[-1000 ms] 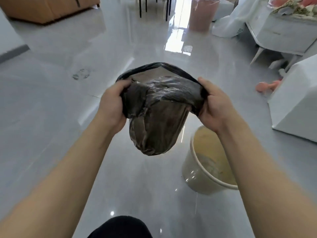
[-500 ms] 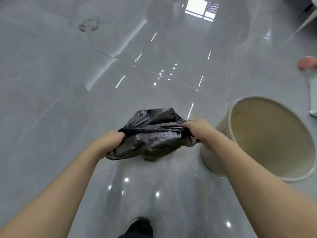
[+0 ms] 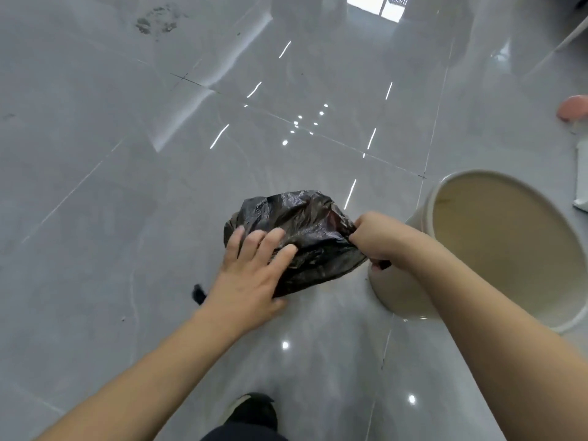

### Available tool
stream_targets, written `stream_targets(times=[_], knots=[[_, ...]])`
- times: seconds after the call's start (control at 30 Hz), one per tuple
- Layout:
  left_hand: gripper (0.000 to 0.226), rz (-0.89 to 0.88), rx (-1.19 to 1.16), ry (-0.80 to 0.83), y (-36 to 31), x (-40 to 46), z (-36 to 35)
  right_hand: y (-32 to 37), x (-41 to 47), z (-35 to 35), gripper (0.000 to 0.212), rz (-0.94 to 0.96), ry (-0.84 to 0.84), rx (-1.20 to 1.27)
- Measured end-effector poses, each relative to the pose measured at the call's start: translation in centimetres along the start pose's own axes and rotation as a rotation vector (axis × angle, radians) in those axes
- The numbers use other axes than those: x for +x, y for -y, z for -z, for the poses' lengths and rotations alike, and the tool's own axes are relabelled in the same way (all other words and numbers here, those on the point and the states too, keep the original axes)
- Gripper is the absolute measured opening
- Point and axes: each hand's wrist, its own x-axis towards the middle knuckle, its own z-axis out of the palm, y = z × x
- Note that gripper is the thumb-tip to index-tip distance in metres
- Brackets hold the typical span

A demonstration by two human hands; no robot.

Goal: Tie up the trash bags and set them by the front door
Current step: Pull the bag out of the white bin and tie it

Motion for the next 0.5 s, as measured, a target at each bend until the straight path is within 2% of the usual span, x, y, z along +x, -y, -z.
stream_targets(times=[0.07, 0.1, 0.2, 0.27, 0.3, 0.4, 0.5], knots=[[0.054, 0.05, 0.033, 0.018, 1.1, 0.9, -0.8, 0.1, -0.6, 0.3, 0.015, 0.022, 0.036, -0.081], [0.042, 0.098, 0.036, 0.023, 1.8, 1.3, -0.9, 0.2, -1.2, 0.6, 0.027, 0.037, 0.064, -0.136], [0.025, 0.256, -0.062, 0.033, 3.5, 1.9, 0.3, 0.0, -2.4, 1.6, 0.062, -0.018, 0.231, -0.223], [0.018, 0.35, -0.127, -0.049, 4.3, 2.2, 1.4, -0.4, -2.5, 1.8, 0.083, -0.068, 0.41, -0.158], [0.017, 0.394, -0.148, -0.067, 4.7, 2.4, 2.0, -0.7, -2.3, 1.9, 0.086, -0.082, 0.502, -0.103], [0.016, 0.497, -0.159, 0.021, 6.5, 3.0, 2.9, -1.2, -1.9, 2.3, 0.059, -0.055, 0.679, 0.085], [0.014, 0.598, -0.135, 0.279, 8.6, 3.8, 2.8, -1.4, -1.7, 2.9, 0.039, 0.006, 0.709, 0.45]])
